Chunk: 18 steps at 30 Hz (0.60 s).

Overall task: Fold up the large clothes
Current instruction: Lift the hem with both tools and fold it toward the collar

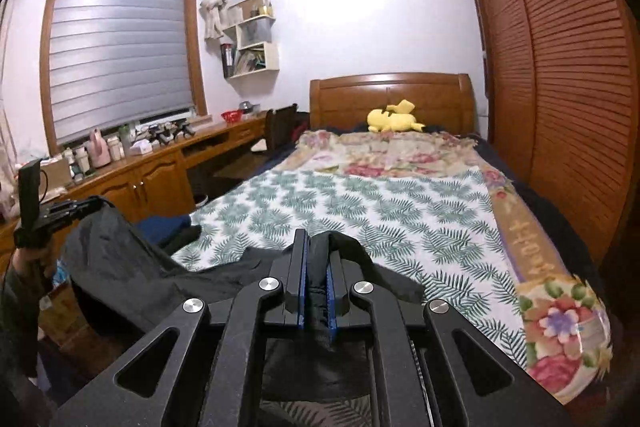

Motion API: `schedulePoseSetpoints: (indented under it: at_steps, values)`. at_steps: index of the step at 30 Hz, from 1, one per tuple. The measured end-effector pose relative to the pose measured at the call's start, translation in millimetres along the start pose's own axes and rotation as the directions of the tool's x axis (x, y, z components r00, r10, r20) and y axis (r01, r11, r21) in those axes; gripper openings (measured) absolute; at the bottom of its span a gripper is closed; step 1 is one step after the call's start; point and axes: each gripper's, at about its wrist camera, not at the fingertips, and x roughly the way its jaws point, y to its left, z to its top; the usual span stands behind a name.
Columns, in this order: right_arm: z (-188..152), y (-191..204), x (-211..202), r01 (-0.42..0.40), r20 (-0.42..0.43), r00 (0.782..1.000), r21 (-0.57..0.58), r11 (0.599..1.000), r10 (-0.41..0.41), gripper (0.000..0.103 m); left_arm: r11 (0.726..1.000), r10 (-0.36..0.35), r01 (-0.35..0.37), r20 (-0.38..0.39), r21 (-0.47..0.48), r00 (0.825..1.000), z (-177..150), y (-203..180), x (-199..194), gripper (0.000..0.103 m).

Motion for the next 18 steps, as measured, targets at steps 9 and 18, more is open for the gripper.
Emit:
schedulePoseSetpoints:
  at_steps: [9, 18]
  values:
    - [-39, -32, 75, 0.021, -0.147, 0.989, 0.053, 0.998, -0.013, 0.005, 0.999, -0.013, 0.007, -0.128, -0.044, 0.992, -22, 11, 83, 0.001]
    - [-44, -72, 158, 0.033, -0.198, 0.98, 0.096, 0.995, -0.014, 0.005, 0.998, 0.006, -0.018, -0.21, -0.055, 0.978, -23, 30, 170, 0.001]
